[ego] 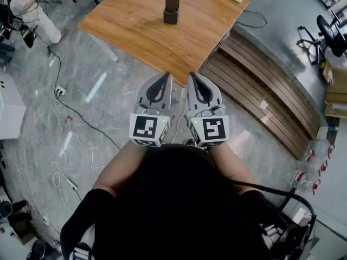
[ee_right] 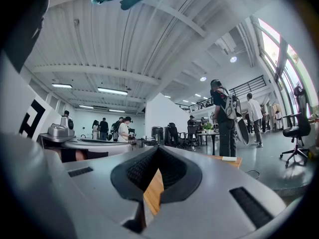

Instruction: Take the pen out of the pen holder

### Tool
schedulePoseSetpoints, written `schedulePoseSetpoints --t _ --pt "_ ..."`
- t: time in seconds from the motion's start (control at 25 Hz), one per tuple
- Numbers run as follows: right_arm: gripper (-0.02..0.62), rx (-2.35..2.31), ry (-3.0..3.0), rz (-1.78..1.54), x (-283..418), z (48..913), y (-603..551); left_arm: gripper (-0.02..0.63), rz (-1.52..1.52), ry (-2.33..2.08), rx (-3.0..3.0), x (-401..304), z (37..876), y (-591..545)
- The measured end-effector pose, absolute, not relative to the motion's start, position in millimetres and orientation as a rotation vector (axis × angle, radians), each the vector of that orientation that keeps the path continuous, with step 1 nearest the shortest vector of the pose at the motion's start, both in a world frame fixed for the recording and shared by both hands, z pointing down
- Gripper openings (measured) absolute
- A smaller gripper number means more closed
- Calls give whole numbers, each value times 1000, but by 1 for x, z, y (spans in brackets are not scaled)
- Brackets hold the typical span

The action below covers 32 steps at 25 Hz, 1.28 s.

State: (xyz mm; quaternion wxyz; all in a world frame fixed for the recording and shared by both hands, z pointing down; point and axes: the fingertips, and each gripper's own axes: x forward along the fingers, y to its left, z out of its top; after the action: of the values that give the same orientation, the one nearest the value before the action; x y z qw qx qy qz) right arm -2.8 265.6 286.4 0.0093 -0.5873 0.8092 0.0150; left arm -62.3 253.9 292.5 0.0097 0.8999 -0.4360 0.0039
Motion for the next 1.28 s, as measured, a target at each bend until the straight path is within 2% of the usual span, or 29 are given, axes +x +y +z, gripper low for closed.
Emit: schedulePoseSetpoints --t 0.56,0.84,1.28 --pt "14 -1818 2519 15 2 291 274 0 32 -1371 2790 -60 302 262" --pt "14 -1771 2547 18 31 295 282 0 32 -1458 2737 -42 311 272" --pt "14 -1739 2580 -23 60 310 231 0 53 -1514 2687 -19 323 222"
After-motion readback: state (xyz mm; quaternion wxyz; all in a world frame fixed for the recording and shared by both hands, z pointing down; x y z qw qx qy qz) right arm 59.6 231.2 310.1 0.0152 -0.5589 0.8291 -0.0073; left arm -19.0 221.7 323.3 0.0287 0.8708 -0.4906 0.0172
